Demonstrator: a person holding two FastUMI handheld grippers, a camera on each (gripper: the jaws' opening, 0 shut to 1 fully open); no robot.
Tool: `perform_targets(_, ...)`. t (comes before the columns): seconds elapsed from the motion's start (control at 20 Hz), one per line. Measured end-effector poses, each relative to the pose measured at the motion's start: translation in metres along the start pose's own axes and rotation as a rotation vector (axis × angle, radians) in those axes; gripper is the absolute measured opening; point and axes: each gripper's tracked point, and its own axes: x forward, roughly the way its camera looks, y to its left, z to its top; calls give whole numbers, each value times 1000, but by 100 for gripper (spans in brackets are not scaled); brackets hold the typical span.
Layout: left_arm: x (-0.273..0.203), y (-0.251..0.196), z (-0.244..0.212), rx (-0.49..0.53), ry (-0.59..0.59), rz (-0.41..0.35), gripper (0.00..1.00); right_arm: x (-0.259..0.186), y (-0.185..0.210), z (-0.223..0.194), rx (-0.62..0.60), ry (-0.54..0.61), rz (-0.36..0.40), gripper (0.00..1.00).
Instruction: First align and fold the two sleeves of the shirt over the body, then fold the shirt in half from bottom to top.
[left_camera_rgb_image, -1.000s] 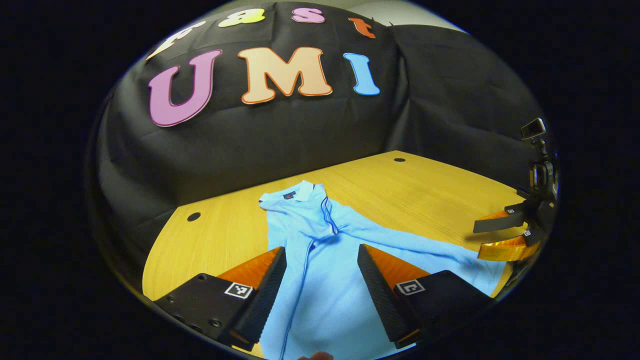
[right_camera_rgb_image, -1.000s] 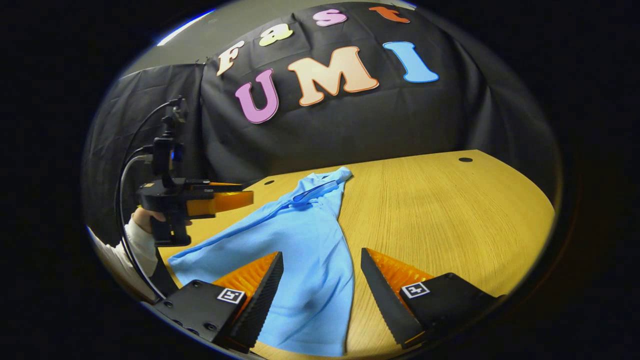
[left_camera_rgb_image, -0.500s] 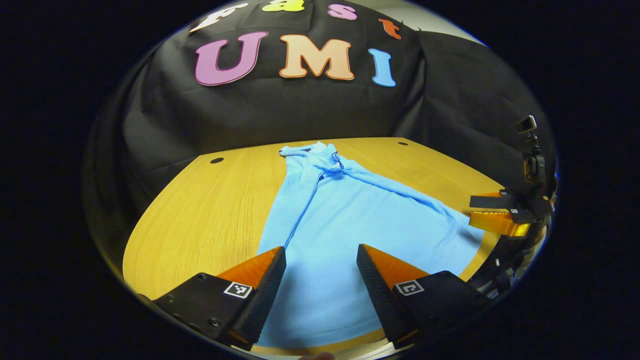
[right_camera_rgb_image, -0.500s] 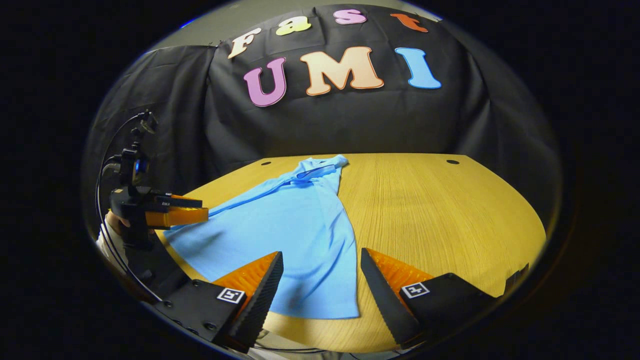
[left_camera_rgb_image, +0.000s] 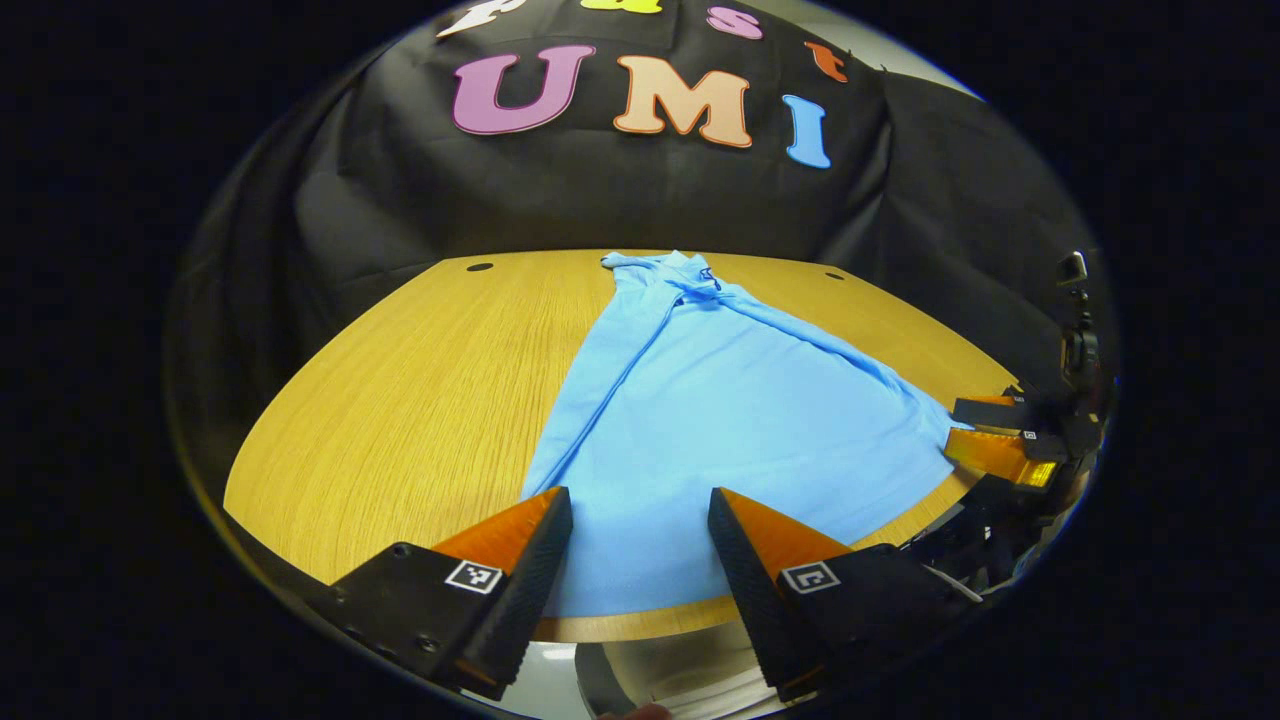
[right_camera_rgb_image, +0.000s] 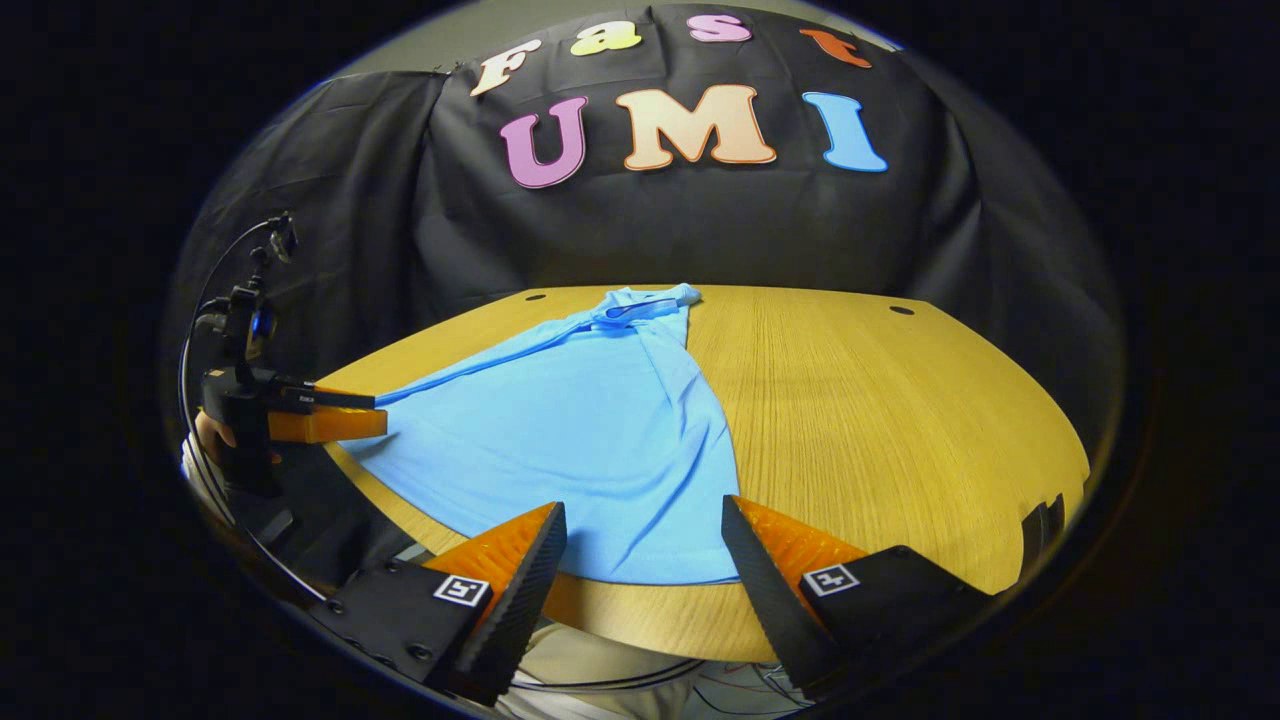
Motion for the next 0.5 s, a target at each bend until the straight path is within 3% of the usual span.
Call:
perform_targets(0.1,0,0,-2,8,-7,10,86,1,2,-1,-17,-1,-4,94)
perform_targets(0.15,-1,1,-3,19,-14,19,86,2,3,-4,-21,1,-3,98)
perform_targets(0.2,0,2,-3,31,-19,32,86,2,4,-3,-16,-1,-2,94)
perform_targets(0.5,-1,-1,-4,27,-46,48,86,4,5,-4,-5,-11,-9,98)
